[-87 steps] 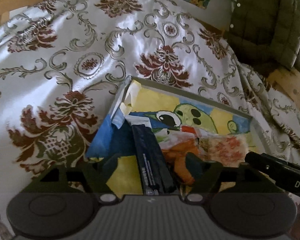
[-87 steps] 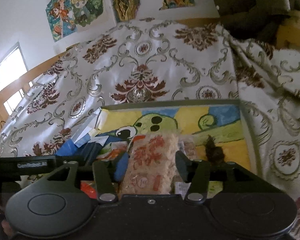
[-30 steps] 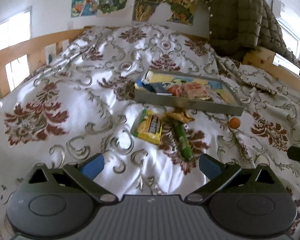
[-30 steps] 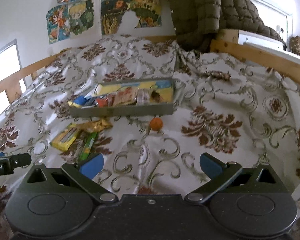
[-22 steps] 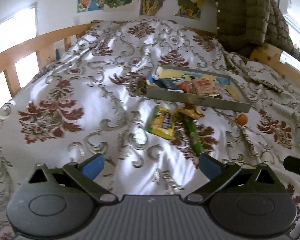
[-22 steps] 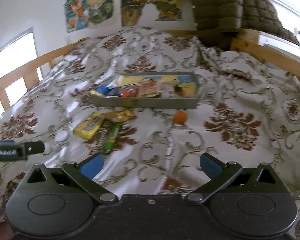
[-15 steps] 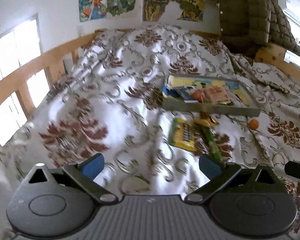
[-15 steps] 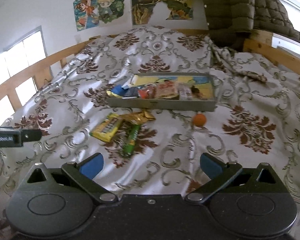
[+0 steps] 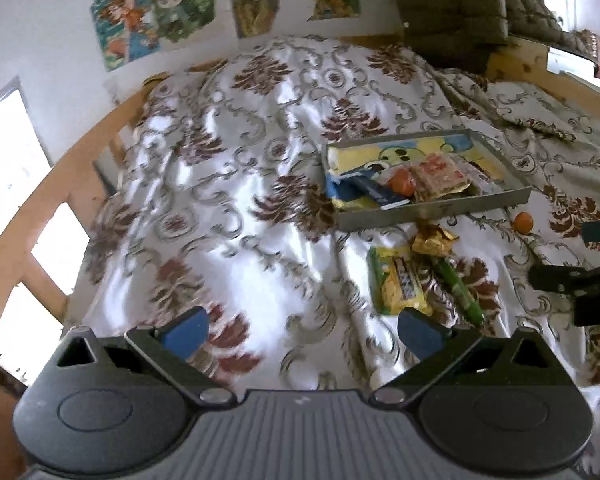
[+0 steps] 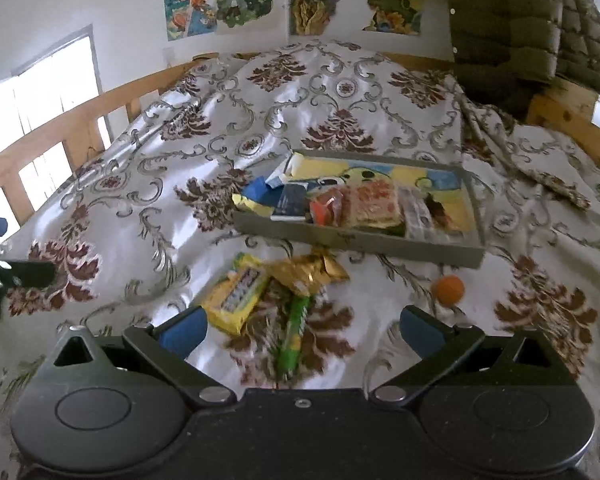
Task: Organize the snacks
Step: 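Raise both tools away from the tray above the remaining snacks, then grasp the yellow bar with the left tool while the right tool grasps the green stick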
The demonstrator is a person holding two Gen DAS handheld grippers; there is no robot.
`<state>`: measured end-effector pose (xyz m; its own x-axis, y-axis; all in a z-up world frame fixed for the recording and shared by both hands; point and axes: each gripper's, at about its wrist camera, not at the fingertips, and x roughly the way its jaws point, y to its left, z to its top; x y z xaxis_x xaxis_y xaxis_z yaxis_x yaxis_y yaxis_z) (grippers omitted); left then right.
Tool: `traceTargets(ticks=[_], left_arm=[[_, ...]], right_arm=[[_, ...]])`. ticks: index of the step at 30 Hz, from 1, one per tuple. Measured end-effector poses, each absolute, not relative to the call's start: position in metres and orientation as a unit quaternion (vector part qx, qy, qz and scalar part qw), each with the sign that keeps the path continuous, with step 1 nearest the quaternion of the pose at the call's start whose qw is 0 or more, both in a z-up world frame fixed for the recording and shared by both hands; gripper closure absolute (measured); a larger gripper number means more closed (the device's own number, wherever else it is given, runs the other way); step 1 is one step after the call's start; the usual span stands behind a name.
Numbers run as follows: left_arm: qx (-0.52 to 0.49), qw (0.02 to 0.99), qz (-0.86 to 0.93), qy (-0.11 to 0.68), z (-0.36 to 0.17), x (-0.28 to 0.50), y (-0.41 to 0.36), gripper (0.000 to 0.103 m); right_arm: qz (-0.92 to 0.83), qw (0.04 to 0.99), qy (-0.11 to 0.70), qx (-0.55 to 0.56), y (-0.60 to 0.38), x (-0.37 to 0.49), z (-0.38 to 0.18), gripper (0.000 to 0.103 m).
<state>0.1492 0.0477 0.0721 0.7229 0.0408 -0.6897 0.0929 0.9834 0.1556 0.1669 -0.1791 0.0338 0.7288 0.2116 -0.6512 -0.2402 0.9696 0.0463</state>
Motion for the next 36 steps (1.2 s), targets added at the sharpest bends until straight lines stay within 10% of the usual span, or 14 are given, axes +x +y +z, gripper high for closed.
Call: traceTargets(ticks=[12, 26, 36], left_arm=[[0.082, 0.925, -0.022, 0.370, -0.013, 0.224, 0.014, 0.000], [0.101, 0.922, -0.130, 0.350, -0.044, 0.256, -0.020, 0.001], [0.065, 0.894, -0.125, 0.426, -0.065, 0.287, -0.022, 0.023]], right_arm=[[0.156, 0.932, 0.325, -0.040, -0.172, 0.211, -0.050, 0.002], [0.183, 0.916, 0.356, -0.021, -0.170, 0.241, -0.090, 0.050], [0.168, 0.912, 0.372, -0.035, -0.171, 0.240, -0.093, 0.069]])
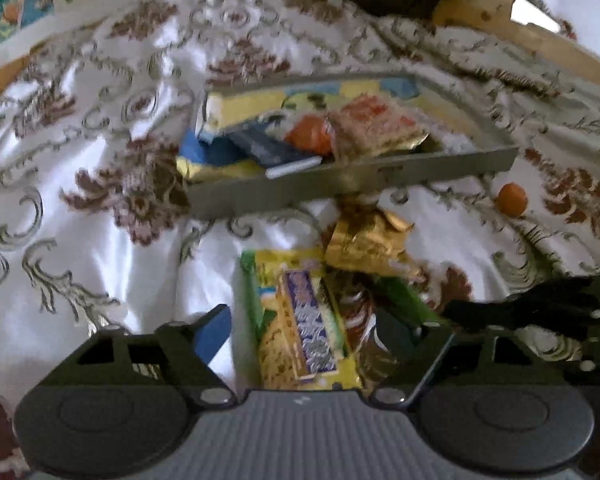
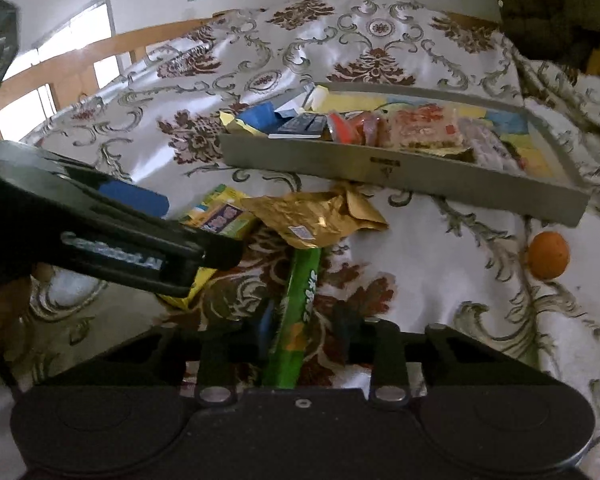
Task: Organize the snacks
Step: 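Grasp the yellow bar with the left tool while the right tool grasps the green stick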
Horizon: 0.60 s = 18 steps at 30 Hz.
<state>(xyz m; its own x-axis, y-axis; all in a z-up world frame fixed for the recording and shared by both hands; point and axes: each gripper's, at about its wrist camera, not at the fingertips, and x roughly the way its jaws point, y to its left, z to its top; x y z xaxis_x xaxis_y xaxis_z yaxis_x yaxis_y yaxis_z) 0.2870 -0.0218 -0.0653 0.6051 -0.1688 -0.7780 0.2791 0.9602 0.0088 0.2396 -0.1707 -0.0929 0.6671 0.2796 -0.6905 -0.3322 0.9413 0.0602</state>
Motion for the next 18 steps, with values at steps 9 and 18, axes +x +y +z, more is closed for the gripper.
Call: traceTargets(ticks=[9, 18], left_arm=[[0.078, 0.885, -0.110, 0.446, -0.078, 0.295, -0.026, 0.027], [0.076, 0.884, -0.103, 0.449, -0.080, 0.298, -0.026, 0.031]], right_arm=[[0.169, 0.916, 0.358, -0.061, -0.161, 0.249, -0.103, 0.066], [0.172, 0.915, 0.364, -0.037, -0.163, 0.252, -0.105, 0.079]])
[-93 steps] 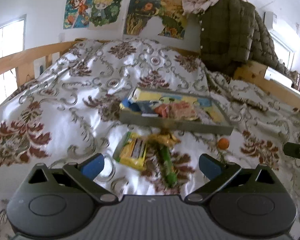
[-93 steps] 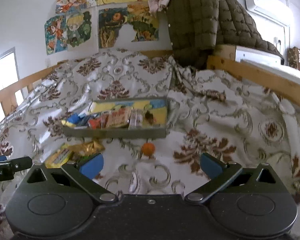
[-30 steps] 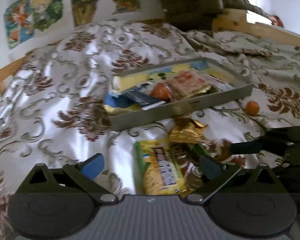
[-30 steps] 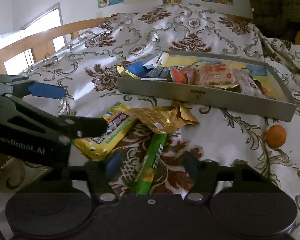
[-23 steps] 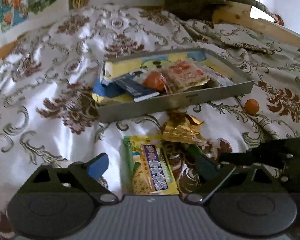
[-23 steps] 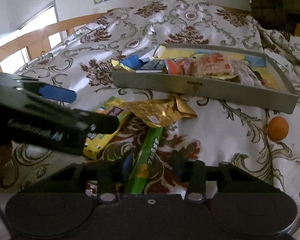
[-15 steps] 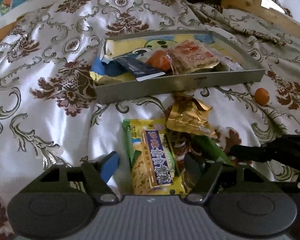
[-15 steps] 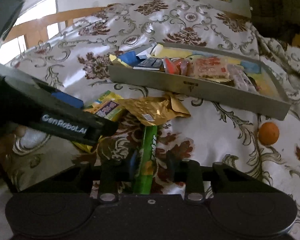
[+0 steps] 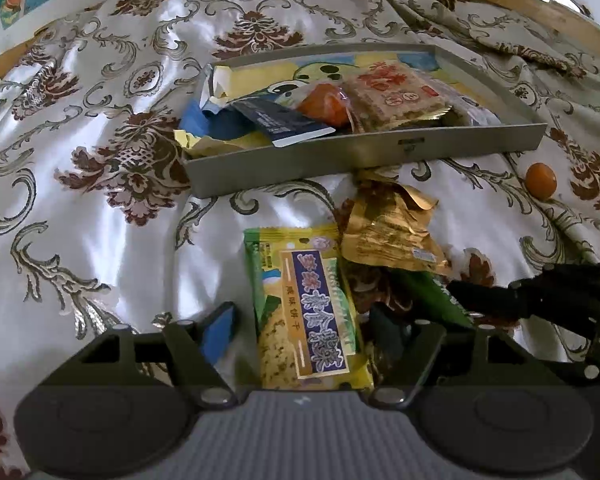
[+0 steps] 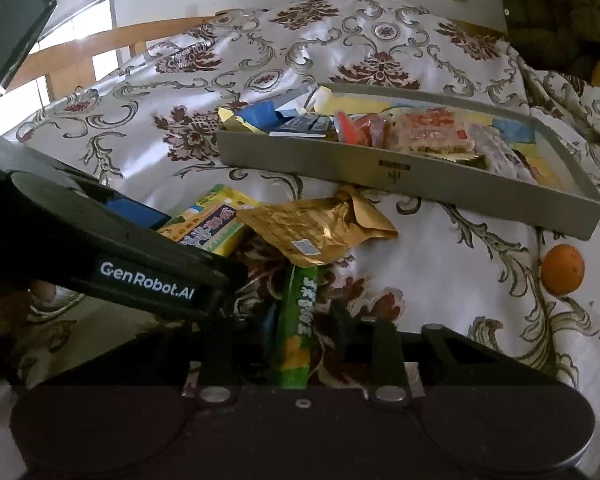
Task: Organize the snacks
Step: 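Grasp the yellow bar with the left tool while the right tool grasps the green stick, then carry the yellow bar over the tray with the left tool while the right tool carries the green stick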
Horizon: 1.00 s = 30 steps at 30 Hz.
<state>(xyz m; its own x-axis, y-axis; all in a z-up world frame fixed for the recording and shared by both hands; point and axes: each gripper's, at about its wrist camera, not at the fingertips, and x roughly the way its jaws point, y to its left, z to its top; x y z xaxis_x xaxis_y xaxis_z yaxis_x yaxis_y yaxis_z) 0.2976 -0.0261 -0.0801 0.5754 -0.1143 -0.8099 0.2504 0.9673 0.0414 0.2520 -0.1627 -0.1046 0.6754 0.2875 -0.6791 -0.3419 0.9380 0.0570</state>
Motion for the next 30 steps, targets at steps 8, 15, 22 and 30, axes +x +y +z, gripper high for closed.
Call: traceTargets(ticks=[8, 15, 22, 30], left_arm=[[0.049, 0.874, -0.110, 0.471, -0.069, 0.292, -0.016, 0.049], [0.024, 0.850, -0.103, 0.516, -0.055, 0.268, -0.016, 0.050], [-0.027, 0.840, -0.092, 0.534, -0.034, 0.245, -0.018, 0.050], [-0.059, 0.843, -0.101, 0.526, -0.019, 0.231, -0.032, 0.050]], right_arm=[[0.186, 0.902, 0.390, -0.010, -0.176, 0.238, -0.094, 0.084], [0.197, 0.871, 0.445, 0.075, -0.204, 0.216, -0.079, 0.084], [0.206, 0.882, 0.423, 0.036, -0.217, 0.186, -0.052, 0.084], [0.182, 0.908, 0.374, 0.052, -0.248, 0.175, -0.024, 0.084]])
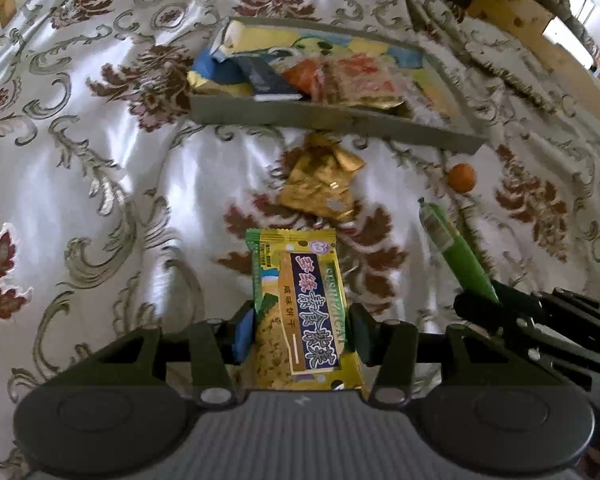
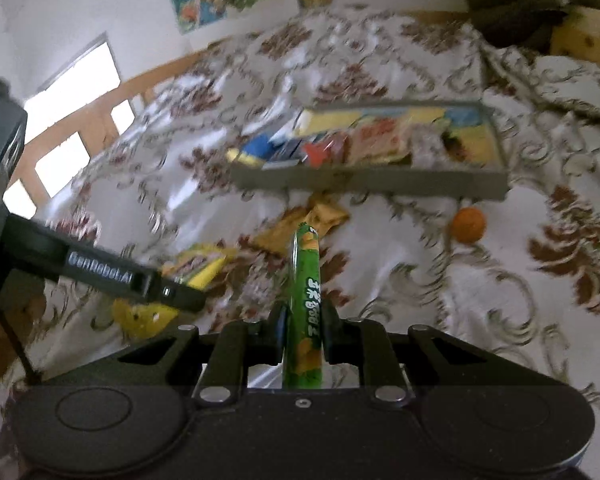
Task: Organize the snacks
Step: 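Carry the yellow bar over the tray with the left tool while the right tool carries the green stick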
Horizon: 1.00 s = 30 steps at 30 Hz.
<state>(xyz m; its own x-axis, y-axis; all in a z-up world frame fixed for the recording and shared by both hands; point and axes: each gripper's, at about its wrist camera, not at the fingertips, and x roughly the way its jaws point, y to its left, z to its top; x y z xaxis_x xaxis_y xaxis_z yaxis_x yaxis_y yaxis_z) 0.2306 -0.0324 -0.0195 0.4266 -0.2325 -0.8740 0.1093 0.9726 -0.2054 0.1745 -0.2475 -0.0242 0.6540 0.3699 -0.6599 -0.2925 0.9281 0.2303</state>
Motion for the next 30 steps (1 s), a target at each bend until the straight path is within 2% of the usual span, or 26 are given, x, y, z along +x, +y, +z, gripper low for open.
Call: traceTargets(ticks=[8, 18, 30], left_arm=[[-0.097, 0.867, -0.104, 0.478, 0.001, 0.253, -0.051, 0.050], [-0.143, 0.906, -0.112, 0.382, 0.013, 0.326, -0.082, 0.050], [-0.132, 0.920, -0.114, 0.350, -0.001, 0.418, -0.126, 0.049]], right_arm=[[0.141, 0.931, 0.324, 0.093, -0.283, 0.196, -0.009, 0.084], [0.102, 0.948, 0.266, 0.144, -0.311, 0.280, -0.001, 0.084], [0.069, 0.959, 0.234, 0.144, -0.336, 0.362, -0.020, 0.084]])
